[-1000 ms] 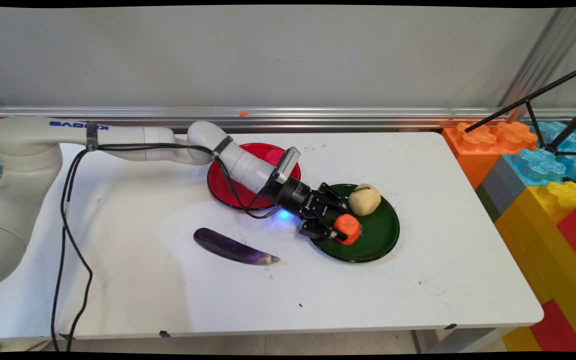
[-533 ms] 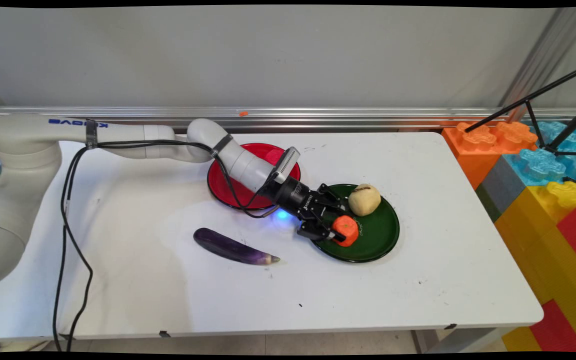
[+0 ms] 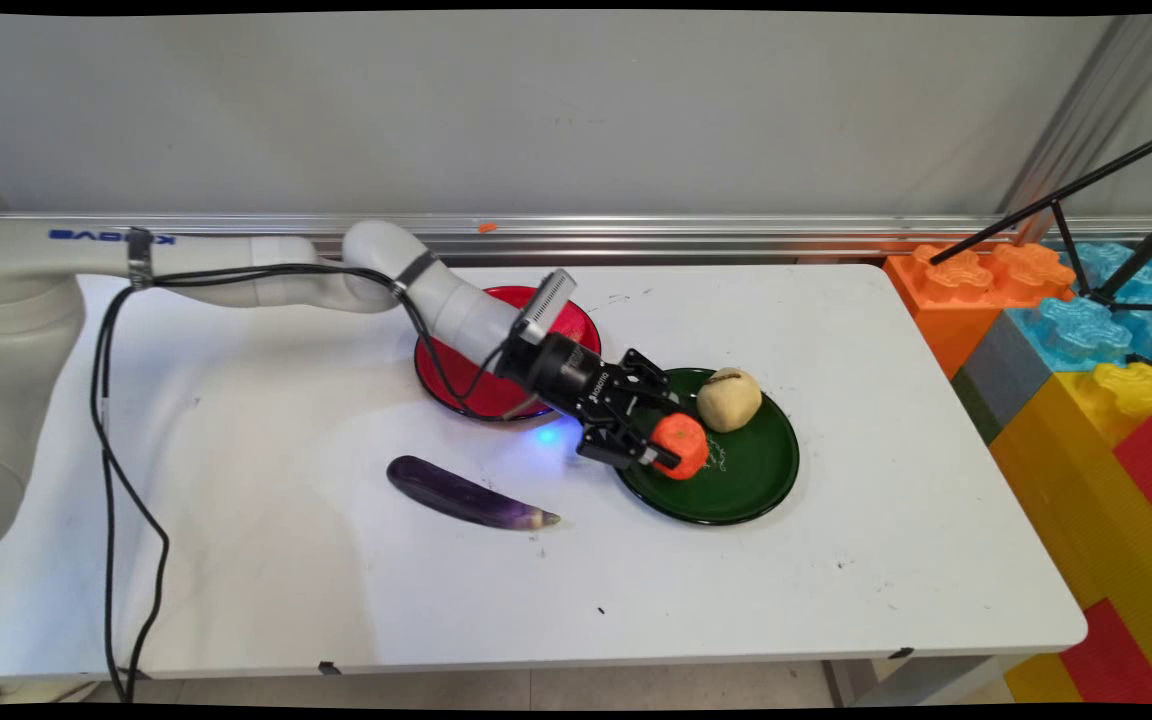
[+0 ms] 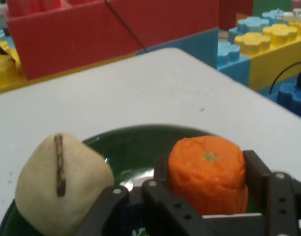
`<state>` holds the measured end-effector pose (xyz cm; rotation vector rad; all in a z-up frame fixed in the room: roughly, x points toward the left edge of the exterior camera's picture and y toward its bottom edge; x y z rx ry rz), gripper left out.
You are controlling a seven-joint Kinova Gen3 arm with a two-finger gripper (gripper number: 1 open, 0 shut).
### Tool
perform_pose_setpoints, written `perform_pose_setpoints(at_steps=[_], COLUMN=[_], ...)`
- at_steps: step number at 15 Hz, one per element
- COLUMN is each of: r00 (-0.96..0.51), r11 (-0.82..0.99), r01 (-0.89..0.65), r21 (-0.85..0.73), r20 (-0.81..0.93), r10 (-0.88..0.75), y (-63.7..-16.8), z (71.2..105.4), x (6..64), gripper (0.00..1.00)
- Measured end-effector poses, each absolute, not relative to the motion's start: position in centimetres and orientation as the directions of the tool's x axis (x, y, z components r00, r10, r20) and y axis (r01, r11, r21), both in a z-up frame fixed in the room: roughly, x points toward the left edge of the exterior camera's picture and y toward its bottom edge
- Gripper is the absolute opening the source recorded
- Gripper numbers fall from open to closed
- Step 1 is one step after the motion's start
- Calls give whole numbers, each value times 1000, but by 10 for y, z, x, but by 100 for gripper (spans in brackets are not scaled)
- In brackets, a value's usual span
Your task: Place the picked object on the table
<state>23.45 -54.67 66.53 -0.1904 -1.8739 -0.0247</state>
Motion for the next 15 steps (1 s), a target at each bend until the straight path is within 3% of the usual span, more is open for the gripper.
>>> perform_pose_setpoints(at_steps=[15], r00=[-214], r11=[993], r01=[112], r21=[-44], r20=[974], r10=[68], y=[-500], z=[722], x=[316], gripper=[0])
